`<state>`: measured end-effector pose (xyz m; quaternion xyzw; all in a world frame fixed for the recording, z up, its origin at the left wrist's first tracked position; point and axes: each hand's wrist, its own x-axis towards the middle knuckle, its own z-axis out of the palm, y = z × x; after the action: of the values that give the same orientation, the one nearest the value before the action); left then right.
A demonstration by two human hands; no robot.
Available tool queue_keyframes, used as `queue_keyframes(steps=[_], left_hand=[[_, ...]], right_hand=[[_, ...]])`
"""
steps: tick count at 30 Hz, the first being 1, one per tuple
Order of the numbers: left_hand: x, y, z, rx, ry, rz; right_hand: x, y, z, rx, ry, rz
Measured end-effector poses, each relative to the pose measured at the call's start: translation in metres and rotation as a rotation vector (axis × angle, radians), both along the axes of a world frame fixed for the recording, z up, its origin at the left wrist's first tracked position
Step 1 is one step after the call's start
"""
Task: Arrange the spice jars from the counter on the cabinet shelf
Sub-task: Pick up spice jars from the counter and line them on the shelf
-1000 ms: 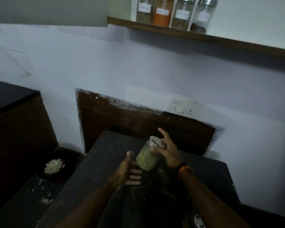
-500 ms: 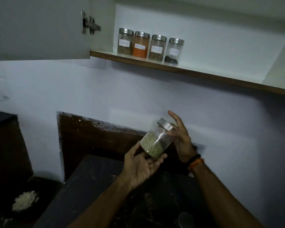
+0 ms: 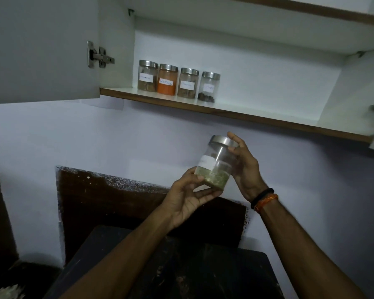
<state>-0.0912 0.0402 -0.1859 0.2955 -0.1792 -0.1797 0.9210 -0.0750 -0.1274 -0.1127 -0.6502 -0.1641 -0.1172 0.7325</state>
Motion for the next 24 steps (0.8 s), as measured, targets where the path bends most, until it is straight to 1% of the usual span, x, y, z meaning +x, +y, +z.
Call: queue_keyframes(steps=[3, 10, 17, 24], left_hand=[[0.006, -0.008, 0.013, 0.115, -0.088, 0.086], [0.022, -0.015, 0.033, 0.284, -0.197, 0.190], [0.035, -0.029, 0.064, 0.517, -0.310, 0.345], [0.048, -0.038, 0.101, 0.660, -0.500, 0.368]], right_hand=[[0.002, -0.004, 0.012, -0.126, 0.009, -0.048], [0.004, -0.015, 0.043, -0.335, -0.011, -0.113], [0.006, -0.021, 0.071, -0.400, -0.010, -0.221], [0.014, -0.035, 0.103, -0.438, -0.052, -0.312]])
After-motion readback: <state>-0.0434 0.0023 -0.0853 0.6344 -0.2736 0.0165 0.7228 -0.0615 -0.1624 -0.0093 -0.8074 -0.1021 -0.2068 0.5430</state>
